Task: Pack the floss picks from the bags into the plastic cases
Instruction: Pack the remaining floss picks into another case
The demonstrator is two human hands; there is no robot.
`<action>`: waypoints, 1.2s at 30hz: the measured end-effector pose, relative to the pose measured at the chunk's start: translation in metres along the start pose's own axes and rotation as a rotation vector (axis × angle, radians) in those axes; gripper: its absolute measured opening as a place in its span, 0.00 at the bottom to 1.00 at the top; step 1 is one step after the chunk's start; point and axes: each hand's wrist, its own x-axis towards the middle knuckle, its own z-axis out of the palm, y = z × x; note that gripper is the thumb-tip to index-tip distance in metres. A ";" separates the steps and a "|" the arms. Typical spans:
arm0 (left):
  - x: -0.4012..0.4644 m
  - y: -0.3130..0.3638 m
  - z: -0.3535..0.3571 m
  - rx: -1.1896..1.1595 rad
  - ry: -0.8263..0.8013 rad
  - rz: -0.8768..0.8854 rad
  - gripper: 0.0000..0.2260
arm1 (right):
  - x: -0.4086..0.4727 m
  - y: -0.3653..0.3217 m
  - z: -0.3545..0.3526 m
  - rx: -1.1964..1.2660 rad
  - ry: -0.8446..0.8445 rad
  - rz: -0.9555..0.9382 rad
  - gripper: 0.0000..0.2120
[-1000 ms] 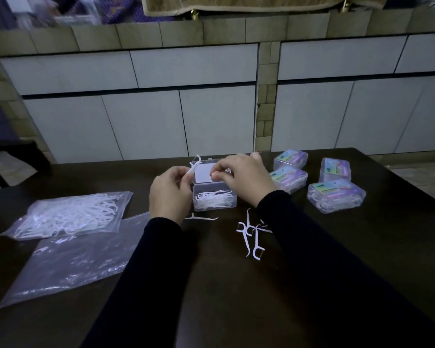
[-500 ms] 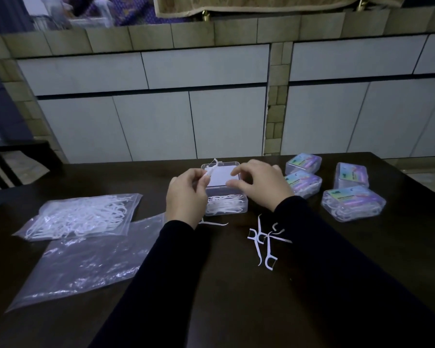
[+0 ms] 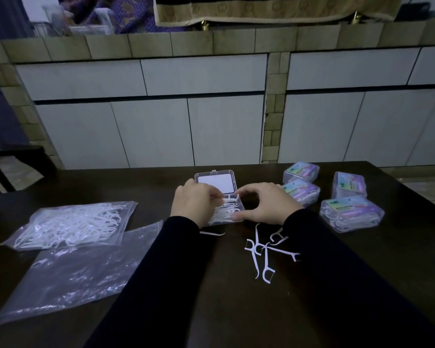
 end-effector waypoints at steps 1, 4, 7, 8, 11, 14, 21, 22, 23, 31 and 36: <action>0.000 -0.003 0.001 -0.015 -0.020 -0.032 0.08 | 0.000 0.000 0.001 0.006 0.000 0.002 0.30; 0.000 -0.007 0.000 -0.118 -0.016 -0.092 0.05 | 0.000 0.001 0.001 0.005 0.005 0.010 0.30; -0.001 -0.010 -0.007 -0.189 0.114 -0.111 0.02 | -0.002 0.000 0.000 0.010 -0.002 0.014 0.30; -0.001 -0.010 -0.008 -0.209 0.149 -0.109 0.01 | -0.002 -0.001 0.000 0.018 -0.007 0.012 0.30; -0.002 -0.003 -0.004 -0.194 0.086 -0.097 0.02 | -0.004 -0.002 -0.001 0.040 -0.018 0.000 0.31; -0.003 0.002 0.003 -0.153 0.035 -0.105 0.03 | -0.004 -0.003 -0.002 0.053 -0.019 0.003 0.31; 0.000 -0.004 0.003 -0.147 0.108 -0.099 0.06 | -0.006 -0.006 -0.003 0.044 -0.037 0.028 0.32; -0.001 -0.004 0.004 -0.161 0.093 -0.087 0.06 | -0.006 -0.006 -0.004 0.040 -0.037 0.032 0.32; -0.002 -0.003 0.005 -0.170 0.078 -0.077 0.07 | -0.007 -0.007 -0.005 0.037 -0.038 0.035 0.32; -0.011 -0.012 -0.031 -0.308 -0.045 -0.036 0.06 | -0.021 -0.020 -0.028 -0.012 -0.049 0.055 0.26; -0.025 -0.007 -0.042 -0.116 -0.356 -0.059 0.01 | -0.035 -0.011 -0.052 -0.084 -0.180 0.164 0.05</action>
